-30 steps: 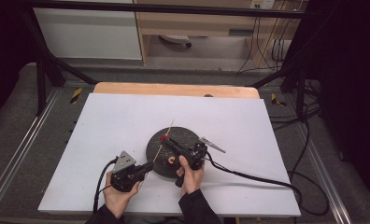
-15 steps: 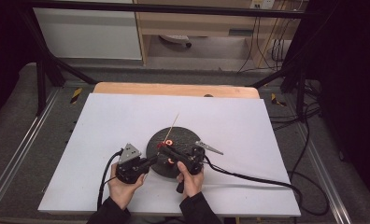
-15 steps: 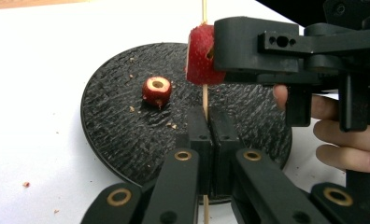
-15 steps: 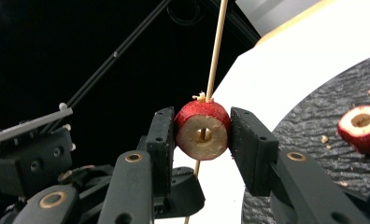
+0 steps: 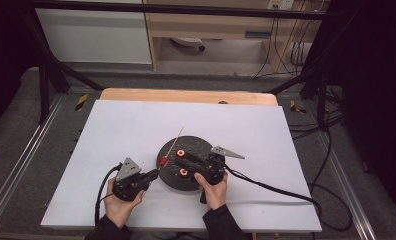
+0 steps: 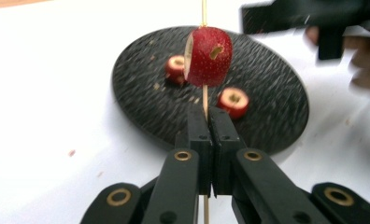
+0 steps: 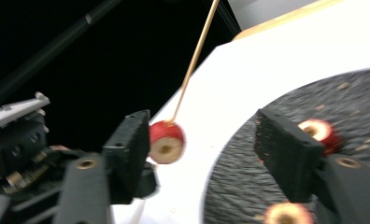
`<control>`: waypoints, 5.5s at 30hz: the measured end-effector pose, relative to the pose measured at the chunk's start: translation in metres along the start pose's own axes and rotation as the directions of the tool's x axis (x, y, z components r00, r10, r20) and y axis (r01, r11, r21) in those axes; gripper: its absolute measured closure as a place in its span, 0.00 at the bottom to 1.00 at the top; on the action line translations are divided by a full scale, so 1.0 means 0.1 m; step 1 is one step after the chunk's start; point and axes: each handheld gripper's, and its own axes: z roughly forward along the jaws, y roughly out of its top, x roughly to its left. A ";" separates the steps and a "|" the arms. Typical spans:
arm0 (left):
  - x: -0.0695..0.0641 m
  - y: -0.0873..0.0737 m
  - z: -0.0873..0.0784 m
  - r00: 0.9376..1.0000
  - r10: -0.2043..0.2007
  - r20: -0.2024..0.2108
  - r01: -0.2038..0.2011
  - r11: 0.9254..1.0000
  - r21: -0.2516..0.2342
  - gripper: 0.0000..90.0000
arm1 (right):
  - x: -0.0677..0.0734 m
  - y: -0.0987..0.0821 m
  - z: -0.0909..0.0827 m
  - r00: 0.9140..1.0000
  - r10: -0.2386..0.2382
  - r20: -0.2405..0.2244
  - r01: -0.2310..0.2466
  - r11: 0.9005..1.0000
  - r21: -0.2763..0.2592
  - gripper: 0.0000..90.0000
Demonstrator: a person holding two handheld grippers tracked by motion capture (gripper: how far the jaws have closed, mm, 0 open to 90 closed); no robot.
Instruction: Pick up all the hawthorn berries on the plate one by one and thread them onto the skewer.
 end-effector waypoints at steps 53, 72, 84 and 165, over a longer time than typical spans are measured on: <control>0.23 -0.31 -0.18 1.000 0.008 -0.002 -0.008 0.998 0.067 0.98 | -0.05 0.38 0.71 0.926 -0.359 0.114 0.112 0.550 0.827 0.61; 0.23 -0.31 -0.20 1.000 0.010 -0.004 -0.010 0.998 0.055 0.98 | 0.01 0.50 0.63 0.950 -0.288 0.119 0.092 0.624 0.776 0.69; 0.23 -0.30 -0.22 1.000 0.000 0.002 0.000 1.000 0.026 0.98 | 0.10 0.72 0.32 0.973 -0.221 0.071 0.131 0.777 0.616 0.69; -0.04 -0.24 -0.17 0.997 -0.015 0.080 0.019 0.999 -0.050 0.98 | -0.09 0.44 0.17 0.994 -0.047 -0.096 0.020 0.965 -0.262 0.70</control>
